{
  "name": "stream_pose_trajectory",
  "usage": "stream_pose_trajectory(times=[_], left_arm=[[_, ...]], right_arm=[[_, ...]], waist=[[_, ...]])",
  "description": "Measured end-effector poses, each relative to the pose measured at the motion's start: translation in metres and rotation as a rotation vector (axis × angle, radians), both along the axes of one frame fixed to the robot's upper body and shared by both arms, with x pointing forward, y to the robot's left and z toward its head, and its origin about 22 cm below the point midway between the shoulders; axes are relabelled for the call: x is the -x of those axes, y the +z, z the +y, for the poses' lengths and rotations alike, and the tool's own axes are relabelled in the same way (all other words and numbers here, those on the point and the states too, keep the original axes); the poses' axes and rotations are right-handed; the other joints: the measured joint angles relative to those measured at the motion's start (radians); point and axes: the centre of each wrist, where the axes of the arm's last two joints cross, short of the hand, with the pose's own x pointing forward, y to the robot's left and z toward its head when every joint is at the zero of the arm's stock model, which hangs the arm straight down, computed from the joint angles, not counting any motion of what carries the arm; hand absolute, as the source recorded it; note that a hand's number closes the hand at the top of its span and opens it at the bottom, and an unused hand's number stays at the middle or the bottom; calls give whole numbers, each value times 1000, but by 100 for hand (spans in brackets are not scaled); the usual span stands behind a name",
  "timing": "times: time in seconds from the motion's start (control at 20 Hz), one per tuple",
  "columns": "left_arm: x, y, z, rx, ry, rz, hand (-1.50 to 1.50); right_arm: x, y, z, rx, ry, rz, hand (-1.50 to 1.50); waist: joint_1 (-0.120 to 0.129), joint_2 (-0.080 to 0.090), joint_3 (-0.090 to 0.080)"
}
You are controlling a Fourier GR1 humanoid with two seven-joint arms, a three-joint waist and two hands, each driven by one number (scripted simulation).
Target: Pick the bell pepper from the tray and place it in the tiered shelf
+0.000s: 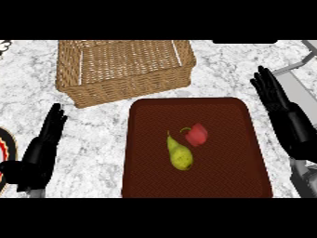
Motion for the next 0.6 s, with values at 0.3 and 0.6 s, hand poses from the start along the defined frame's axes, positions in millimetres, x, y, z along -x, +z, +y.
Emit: stream_pose_trajectory(times=[0.3, 0.6], left_arm=[[-7, 4, 37, -52, 27, 84, 0], [-1, -5, 60, -52, 55, 190, 0]], right_arm=[[0, 0, 72, 104, 169, -162, 150], [5, -35, 86, 290, -197, -300, -150]], waist=[[31, 3, 8], [6, -2, 7]])
